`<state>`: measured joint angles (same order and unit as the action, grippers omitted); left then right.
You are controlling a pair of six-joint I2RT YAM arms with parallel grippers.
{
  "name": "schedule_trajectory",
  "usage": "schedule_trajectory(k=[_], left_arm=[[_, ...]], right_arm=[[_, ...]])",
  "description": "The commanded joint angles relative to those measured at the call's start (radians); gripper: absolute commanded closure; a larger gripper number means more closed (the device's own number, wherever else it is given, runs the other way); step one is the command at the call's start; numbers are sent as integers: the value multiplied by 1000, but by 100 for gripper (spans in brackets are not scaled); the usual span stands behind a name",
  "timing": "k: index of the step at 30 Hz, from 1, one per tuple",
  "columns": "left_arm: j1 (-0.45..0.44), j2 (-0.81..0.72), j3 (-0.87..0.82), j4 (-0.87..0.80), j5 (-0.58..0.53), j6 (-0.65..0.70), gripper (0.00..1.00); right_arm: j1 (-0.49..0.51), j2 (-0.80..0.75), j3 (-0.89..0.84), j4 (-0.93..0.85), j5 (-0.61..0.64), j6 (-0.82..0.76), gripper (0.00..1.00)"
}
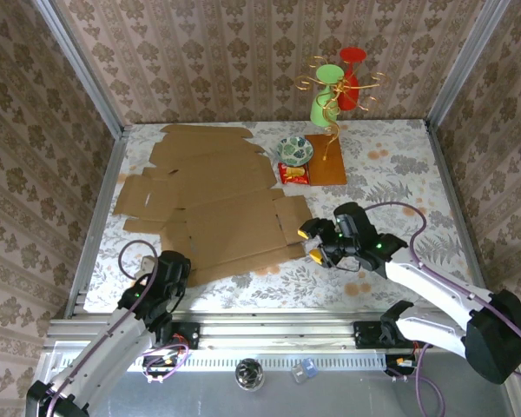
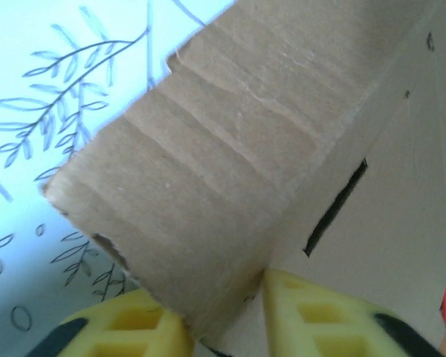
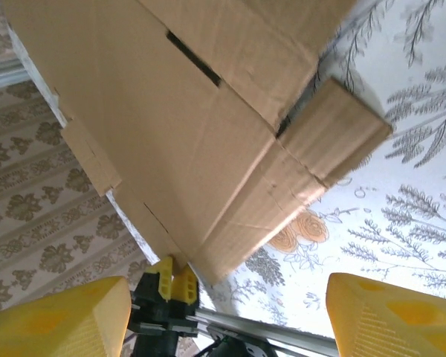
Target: Fold the paper box
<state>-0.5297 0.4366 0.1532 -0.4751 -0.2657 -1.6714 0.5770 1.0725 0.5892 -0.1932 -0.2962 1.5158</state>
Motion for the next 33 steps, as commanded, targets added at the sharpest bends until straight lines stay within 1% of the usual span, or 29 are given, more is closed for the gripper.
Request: schedule_trajectory(k=[1, 5, 9, 14, 22, 29, 33], left_arm=[[-2, -6, -29, 44, -13, 26, 84], [-4, -3, -19, 58, -13, 39, 100], [-4, 1, 20, 46, -7, 44, 100], [-4, 40, 97, 15, 28, 11, 100], [-3, 86, 211, -32, 78, -7, 100], [3, 85, 228, -26, 127, -16, 100], [16, 85, 229, -9, 158, -14, 100]], right_arm=[[52, 38, -39, 92, 30, 106, 28], [105, 79, -63, 184, 53, 173, 27], [157, 111, -58, 242, 97, 215, 26], [244, 158, -62, 366, 199, 288, 25], [351, 248, -54, 478, 327, 361, 24], [396, 404, 0, 664, 455, 376, 29], [407, 472, 38, 730, 495, 373, 34]])
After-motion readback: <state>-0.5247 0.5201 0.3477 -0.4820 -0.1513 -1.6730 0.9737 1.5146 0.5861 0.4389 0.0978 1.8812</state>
